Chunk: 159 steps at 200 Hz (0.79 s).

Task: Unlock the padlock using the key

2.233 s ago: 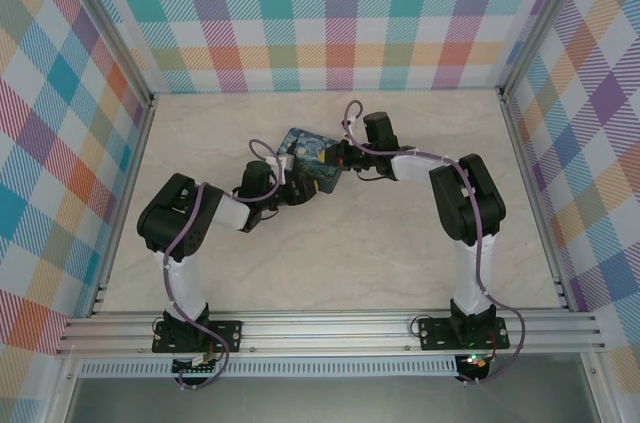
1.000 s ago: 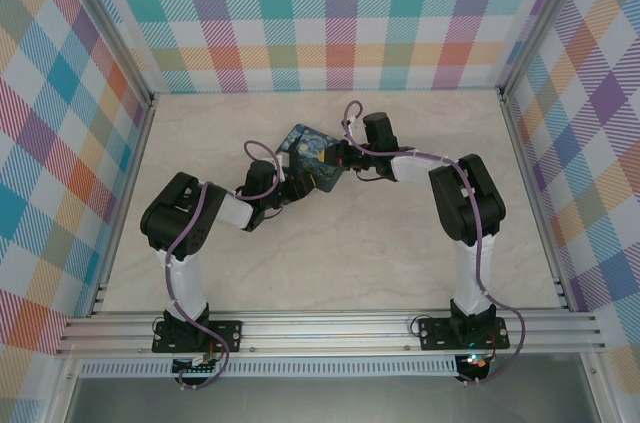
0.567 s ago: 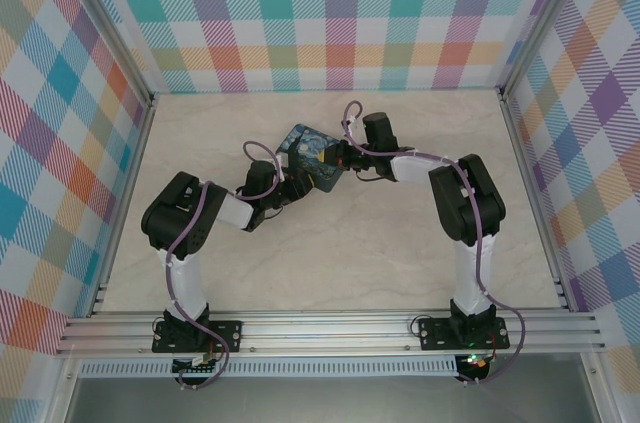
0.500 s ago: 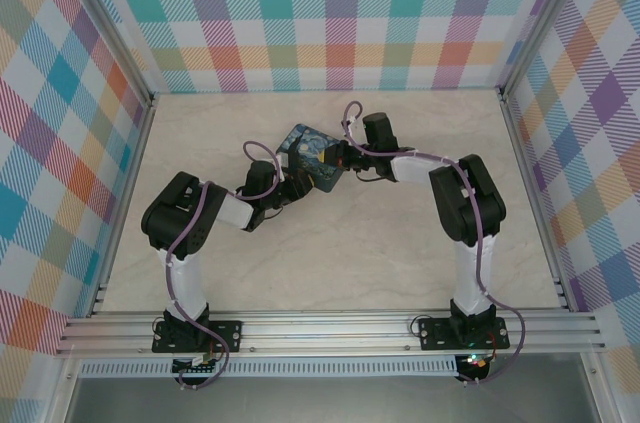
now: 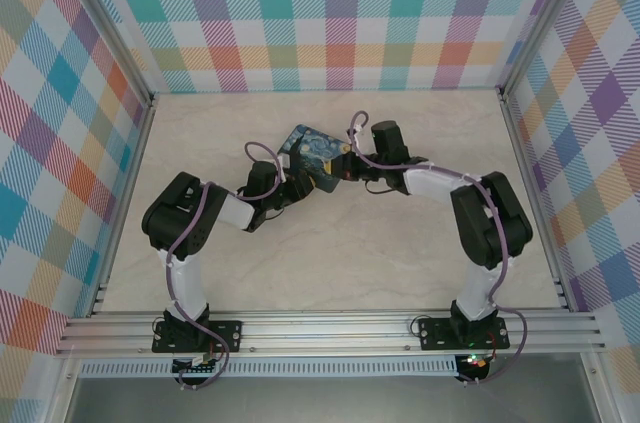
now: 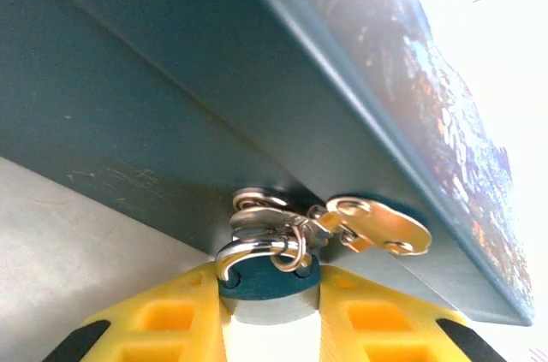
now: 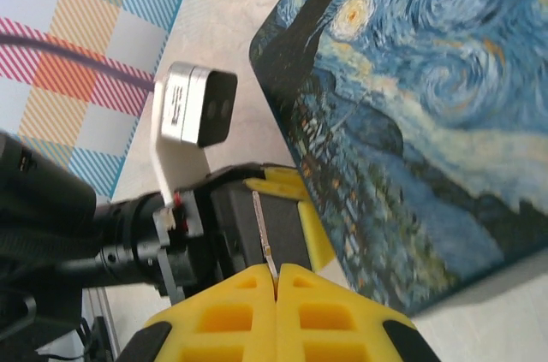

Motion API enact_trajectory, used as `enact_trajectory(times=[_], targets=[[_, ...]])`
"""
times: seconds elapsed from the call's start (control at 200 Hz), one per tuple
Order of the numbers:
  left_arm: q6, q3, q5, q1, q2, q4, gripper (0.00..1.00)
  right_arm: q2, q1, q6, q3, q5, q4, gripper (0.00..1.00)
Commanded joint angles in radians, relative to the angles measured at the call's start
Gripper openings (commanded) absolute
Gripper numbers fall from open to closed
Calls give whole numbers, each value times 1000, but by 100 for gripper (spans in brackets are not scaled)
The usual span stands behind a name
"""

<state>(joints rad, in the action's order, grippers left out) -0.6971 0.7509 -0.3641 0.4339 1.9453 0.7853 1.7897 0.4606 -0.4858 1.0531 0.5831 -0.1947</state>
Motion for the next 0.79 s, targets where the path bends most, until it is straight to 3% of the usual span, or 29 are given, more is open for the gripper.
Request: enact_trajectory(times=[0.0, 0.29, 0.79], targets=[[-40, 23, -9, 25, -44, -26, 26, -67, 4, 98, -106, -10, -32, 4], [-102, 45, -10, 68, -102, -110, 25, -113, 64, 317, -255, -98, -10, 3], [-146, 44, -9, 112, -150, -167, 24, -56, 104, 385, -251, -212, -30, 4]])
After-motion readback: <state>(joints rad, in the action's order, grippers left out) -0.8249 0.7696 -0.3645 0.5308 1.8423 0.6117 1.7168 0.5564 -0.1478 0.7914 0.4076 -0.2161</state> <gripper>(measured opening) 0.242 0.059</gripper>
